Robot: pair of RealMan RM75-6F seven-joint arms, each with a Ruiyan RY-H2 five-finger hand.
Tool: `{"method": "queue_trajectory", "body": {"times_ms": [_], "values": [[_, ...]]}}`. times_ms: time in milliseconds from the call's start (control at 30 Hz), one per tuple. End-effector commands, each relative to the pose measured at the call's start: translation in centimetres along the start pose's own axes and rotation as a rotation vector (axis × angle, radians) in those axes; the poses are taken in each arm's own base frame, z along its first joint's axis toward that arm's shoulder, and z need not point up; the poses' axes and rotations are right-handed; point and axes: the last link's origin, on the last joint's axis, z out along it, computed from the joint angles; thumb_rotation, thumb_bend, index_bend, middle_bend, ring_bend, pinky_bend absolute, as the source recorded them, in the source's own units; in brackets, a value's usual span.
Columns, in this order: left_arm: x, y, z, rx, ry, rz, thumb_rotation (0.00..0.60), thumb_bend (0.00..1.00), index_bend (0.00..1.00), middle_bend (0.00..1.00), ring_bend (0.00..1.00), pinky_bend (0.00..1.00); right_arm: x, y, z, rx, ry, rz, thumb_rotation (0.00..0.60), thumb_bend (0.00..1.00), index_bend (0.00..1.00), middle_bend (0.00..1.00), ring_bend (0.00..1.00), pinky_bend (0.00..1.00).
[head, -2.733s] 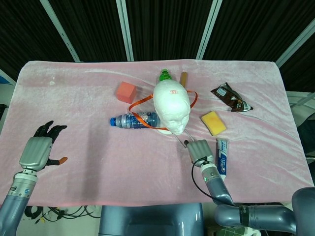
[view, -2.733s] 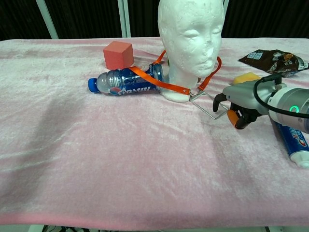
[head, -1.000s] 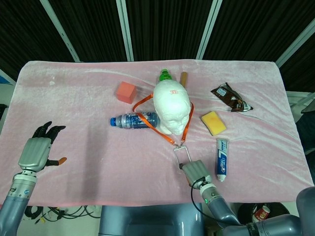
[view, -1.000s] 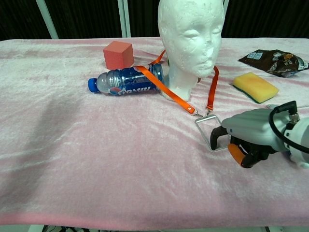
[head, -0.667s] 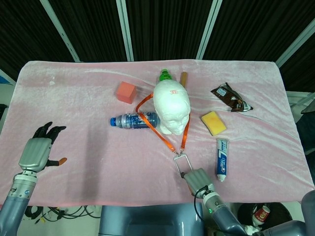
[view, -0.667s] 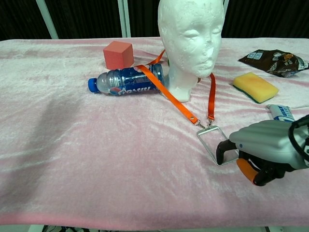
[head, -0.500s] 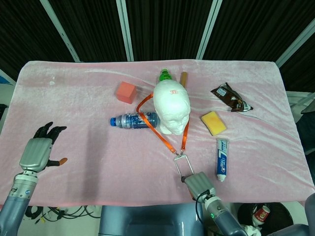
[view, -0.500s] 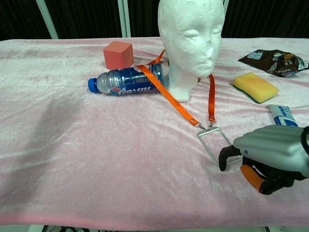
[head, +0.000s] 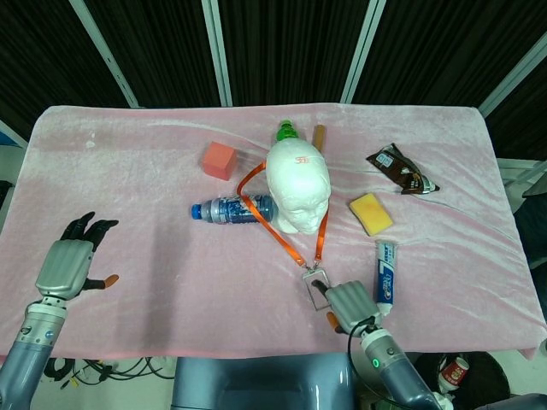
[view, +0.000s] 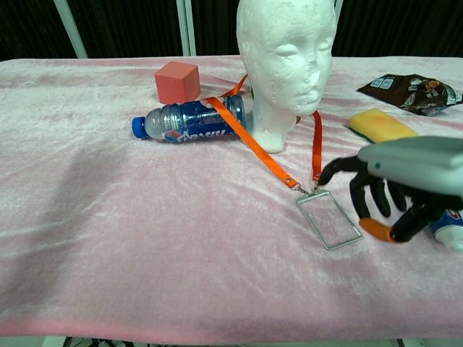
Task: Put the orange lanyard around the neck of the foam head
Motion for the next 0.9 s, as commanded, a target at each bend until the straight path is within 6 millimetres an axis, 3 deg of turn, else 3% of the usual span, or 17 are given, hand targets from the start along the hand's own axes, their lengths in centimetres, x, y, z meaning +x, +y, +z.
{"method": "queue_trajectory", "body": {"times_ms": [33,200,433,567,700,900], "values": [[0.0,-0.1,-0.3,-0.005,-0.005,0.009,0.600,0.05,0.14,0.19,0.00,0.09,3.7,3.5,-1.4,-0.115,0.122,0.003,0.600,0.29,0.15,0.30,0.33,0.34],[-0.2,-0.7,-2.0,-0.013,-0.013,-0.004,0.600,0.05,0.14,0.19,0.00,0.06,6.0,9.6,-5.0,-0.307,0.234,-0.004,0.600,0.23,0.14,0.21,0.25,0.22],[-1.0,-2.4,-4.8,0.008,0.024,-0.046,0.600,0.05,0.14,0.18,0.00,0.05,4.4,15.8,-10.0,-0.352,0.388,0.096,0.600,0.23,0.14,0.18,0.21,0.18],[-1.3,-3.5,-6.3,0.014,0.075,-0.057,0.600,0.05,0.13,0.18,0.00,0.05,1.8,17.7,-12.6,-0.345,0.432,0.071,0.600,0.20,0.14,0.17,0.20,0.17],[-2.0,-4.5,-7.5,0.042,0.079,-0.049,0.600,0.05,0.14,0.18,0.00,0.04,-0.2,18.3,-13.8,-0.340,0.465,0.047,0.600,0.20,0.14,0.16,0.19,0.16],[-2.0,-5.4,-8.1,0.083,0.071,0.000,0.600,0.05,0.13,0.18,0.00,0.03,-1.0,18.7,-14.7,-0.349,0.485,0.011,0.600,0.20,0.14,0.13,0.16,0.15]]}}
